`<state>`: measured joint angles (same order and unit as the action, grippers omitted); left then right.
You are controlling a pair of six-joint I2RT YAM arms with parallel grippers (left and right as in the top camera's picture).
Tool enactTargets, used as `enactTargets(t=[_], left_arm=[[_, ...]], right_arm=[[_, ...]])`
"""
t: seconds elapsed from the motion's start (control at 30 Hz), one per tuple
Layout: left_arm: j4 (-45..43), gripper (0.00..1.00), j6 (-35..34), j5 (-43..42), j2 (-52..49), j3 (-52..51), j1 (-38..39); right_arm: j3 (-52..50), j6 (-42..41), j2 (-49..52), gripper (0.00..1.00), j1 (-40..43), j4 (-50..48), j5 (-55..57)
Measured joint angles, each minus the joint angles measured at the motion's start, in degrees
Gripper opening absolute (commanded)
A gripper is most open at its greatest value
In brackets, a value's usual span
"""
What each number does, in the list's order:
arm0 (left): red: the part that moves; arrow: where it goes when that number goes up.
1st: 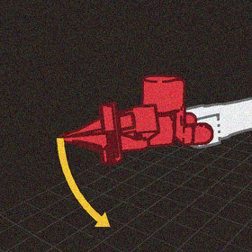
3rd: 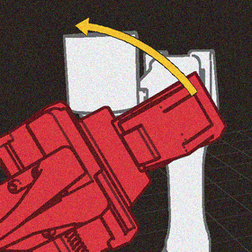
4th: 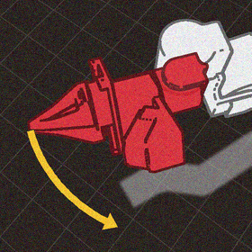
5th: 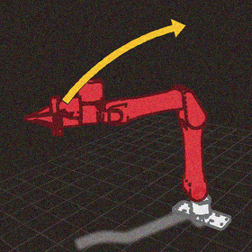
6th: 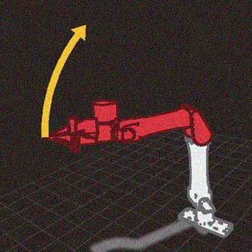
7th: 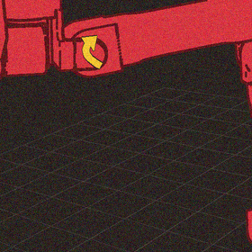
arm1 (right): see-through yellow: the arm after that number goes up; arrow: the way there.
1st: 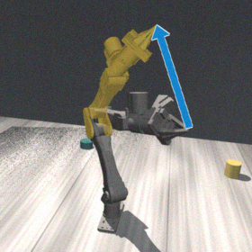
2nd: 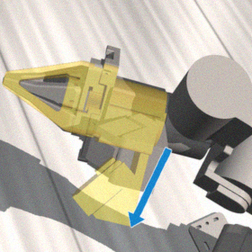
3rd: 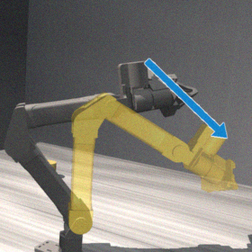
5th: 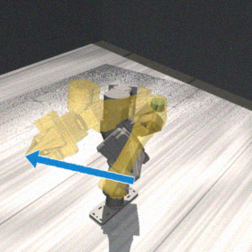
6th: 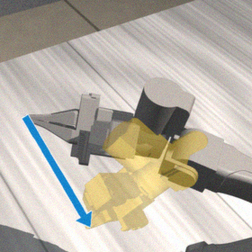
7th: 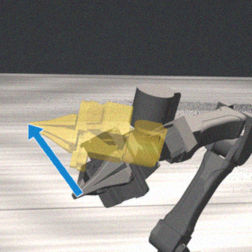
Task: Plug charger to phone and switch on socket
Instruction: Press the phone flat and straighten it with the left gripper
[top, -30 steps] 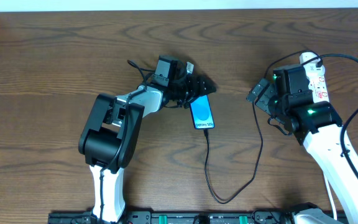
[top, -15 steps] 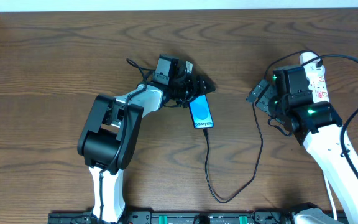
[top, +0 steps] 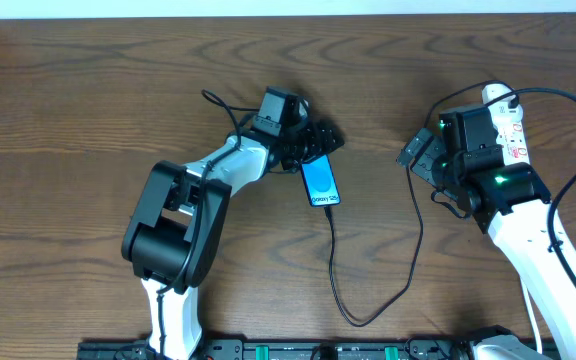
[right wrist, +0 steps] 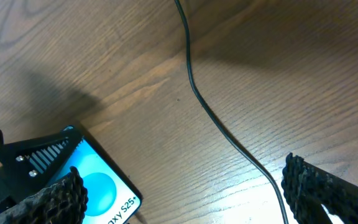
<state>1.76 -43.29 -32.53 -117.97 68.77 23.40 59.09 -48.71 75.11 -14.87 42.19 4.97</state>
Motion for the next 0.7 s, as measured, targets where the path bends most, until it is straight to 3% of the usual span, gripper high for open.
enactTargets(t=[0.7], left_arm=[[0.9,0.78,0.1,3.8,0.5,0.0,0.5]], right_arm=[[0.0,0.0,0.0,0.99,0.0,0.1,0.0]])
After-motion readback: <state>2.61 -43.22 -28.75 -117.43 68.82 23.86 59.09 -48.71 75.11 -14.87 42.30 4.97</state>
